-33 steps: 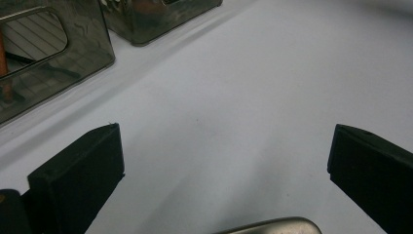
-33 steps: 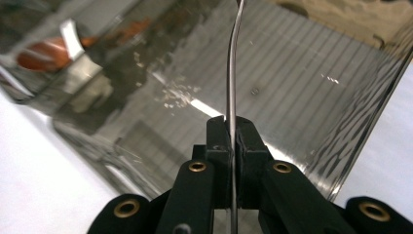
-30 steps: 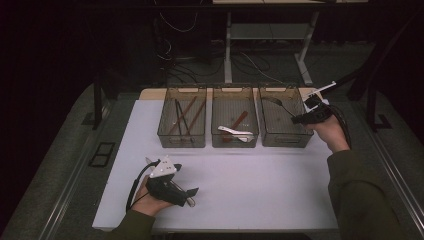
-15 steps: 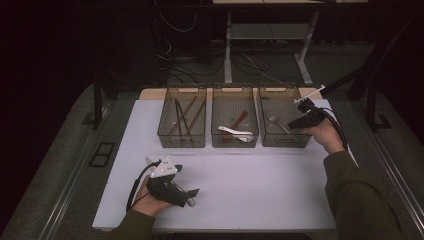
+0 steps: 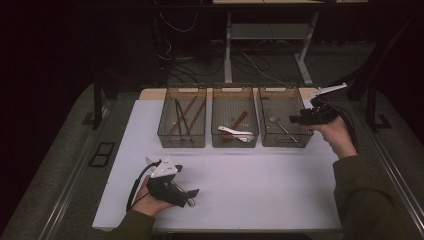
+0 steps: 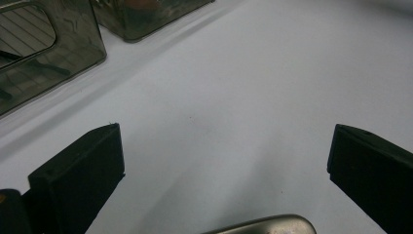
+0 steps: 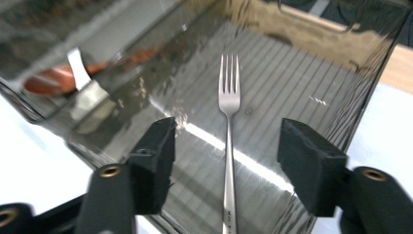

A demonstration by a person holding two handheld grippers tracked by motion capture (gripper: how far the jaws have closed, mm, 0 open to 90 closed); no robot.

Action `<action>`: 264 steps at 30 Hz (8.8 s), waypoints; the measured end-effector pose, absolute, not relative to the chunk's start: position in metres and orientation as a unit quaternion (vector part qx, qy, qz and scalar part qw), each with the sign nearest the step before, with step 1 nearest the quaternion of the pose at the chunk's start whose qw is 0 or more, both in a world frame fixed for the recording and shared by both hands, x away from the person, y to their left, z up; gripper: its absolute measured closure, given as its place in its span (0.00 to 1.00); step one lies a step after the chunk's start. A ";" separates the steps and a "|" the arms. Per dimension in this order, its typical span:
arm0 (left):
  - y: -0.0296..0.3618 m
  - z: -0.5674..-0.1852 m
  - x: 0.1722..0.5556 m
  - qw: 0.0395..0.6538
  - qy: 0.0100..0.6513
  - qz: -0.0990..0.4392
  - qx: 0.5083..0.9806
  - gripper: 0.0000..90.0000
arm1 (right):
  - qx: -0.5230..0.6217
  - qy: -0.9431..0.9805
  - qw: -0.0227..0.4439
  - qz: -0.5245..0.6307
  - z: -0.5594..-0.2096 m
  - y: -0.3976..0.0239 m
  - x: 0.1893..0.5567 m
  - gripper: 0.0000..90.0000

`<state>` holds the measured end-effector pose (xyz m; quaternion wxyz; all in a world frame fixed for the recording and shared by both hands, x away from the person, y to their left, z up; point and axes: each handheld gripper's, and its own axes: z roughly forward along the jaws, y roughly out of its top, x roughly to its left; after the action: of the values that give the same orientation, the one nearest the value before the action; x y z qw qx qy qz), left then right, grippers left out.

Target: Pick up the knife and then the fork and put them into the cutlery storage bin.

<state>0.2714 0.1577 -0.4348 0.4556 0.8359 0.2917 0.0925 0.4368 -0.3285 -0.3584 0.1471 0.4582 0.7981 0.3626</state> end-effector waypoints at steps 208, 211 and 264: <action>0.012 -0.394 0.303 0.414 0.034 -0.011 0.909 0.99 | 0.076 0.939 -0.170 0.290 -0.414 -0.193 0.343 0.93; 0.015 -0.395 0.303 0.416 0.041 -0.013 0.908 0.99 | 0.077 0.939 -0.161 0.294 -0.413 -0.196 0.345 0.93; 0.167 -0.436 0.273 0.434 0.321 0.112 0.835 0.03 | 0.248 0.882 0.036 0.399 -0.371 -0.280 0.367 0.93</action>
<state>0.2729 0.1671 -0.4360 0.4336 0.8347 0.3207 0.1116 0.3665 -0.2799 -0.3707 0.0358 0.2484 0.8820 0.3988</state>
